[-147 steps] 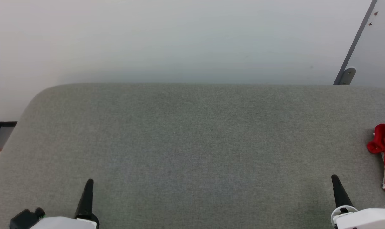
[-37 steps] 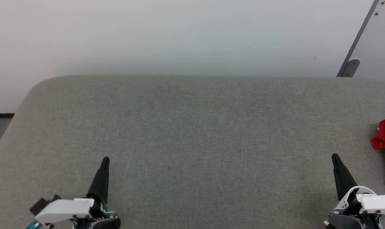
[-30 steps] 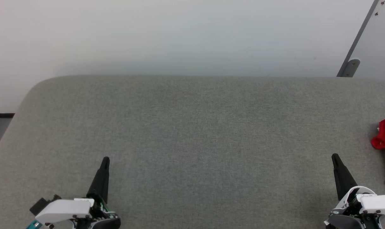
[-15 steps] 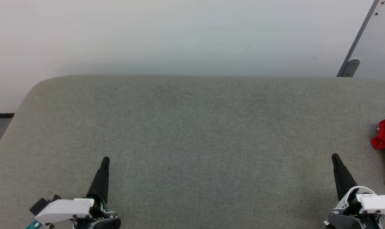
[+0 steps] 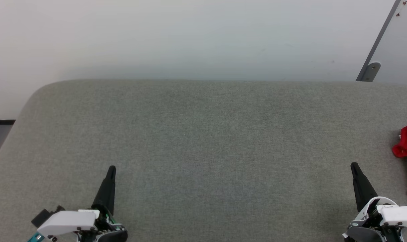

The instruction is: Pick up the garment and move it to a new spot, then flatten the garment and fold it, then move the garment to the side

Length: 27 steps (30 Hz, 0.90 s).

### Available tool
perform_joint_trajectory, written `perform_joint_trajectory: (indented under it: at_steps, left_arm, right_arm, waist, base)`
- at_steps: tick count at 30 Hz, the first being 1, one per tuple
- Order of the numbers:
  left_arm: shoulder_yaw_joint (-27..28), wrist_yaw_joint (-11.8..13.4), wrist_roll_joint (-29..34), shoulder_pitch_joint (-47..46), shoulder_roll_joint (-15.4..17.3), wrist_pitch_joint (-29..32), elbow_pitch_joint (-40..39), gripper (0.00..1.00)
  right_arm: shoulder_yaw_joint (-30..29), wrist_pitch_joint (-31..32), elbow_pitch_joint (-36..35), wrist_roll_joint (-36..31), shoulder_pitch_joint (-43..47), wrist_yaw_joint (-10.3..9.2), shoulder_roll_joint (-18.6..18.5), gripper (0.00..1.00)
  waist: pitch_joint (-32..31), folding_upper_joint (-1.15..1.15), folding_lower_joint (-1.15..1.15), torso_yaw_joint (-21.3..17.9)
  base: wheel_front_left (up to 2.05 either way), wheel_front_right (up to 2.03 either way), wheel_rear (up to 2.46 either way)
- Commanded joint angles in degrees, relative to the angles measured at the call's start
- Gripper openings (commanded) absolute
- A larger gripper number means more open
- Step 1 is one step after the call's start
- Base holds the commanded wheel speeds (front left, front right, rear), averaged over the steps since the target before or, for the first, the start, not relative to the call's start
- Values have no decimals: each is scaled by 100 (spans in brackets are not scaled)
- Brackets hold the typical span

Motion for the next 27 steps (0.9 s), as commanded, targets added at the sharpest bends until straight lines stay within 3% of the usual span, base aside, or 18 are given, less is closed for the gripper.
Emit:
perform_joint_trajectory:
  at_steps: [1,27]
  left_arm:
    - [10,-18,-19,-55,4,10,4,0]
    - [8,-19,-20,-54,4,9,3,0]
  right_arm:
    - [2,13,-15,23,-14,-8,20,0]
    - [2,13,-16,24,-14,-8,20,0]
  waist:
    - [0,0,0,0]
    - [0,0,0,0]
  base:
    - [0,0,0]
    - [0,0,0]
